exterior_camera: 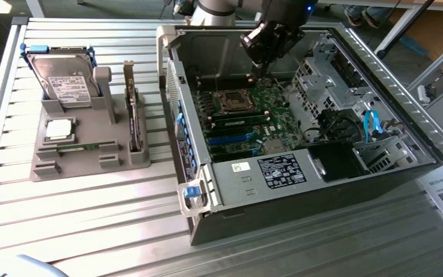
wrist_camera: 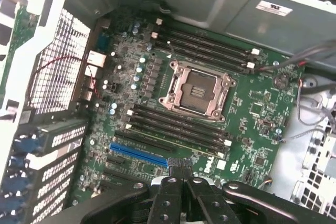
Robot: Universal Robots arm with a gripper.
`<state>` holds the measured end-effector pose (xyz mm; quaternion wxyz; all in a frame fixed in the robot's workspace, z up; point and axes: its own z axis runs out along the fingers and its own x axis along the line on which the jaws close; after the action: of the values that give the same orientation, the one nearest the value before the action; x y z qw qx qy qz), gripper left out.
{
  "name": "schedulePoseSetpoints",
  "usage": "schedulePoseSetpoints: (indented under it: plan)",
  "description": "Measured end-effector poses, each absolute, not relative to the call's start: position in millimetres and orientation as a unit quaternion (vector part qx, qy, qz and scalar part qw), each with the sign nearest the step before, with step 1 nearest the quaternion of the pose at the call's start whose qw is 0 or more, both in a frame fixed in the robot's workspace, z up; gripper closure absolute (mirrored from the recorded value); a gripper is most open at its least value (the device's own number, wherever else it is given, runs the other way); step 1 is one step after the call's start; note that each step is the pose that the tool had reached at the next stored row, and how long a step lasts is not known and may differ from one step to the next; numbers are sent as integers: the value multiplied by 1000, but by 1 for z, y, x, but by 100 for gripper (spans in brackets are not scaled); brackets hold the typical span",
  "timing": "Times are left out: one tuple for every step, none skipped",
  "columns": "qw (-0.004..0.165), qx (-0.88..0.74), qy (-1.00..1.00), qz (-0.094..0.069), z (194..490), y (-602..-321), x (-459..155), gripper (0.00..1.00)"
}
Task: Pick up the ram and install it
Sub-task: 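Press down the ram until it locks into place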
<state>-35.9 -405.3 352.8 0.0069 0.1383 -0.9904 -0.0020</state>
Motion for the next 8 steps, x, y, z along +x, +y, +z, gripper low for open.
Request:
schedulePoseSetpoints:
  plan:
    - [7, 132, -991, -2, 353, -405, -36, 90]
    - [7, 121, -993, -2, 353, -405, -36, 90]
    - [7, 112, -994, -2, 353, -405, -36, 90]
    - [7, 104, -995, -2, 352, -405, -36, 90]
    - [7, 98, -995, -2, 352, -405, -36, 90]
    - [7, 91, -996, -2, 352, -405, -36, 90]
    - [7, 84, -996, -2, 352, -405, -36, 90]
    - [7, 77, -997, -2, 352, -405, -36, 90]
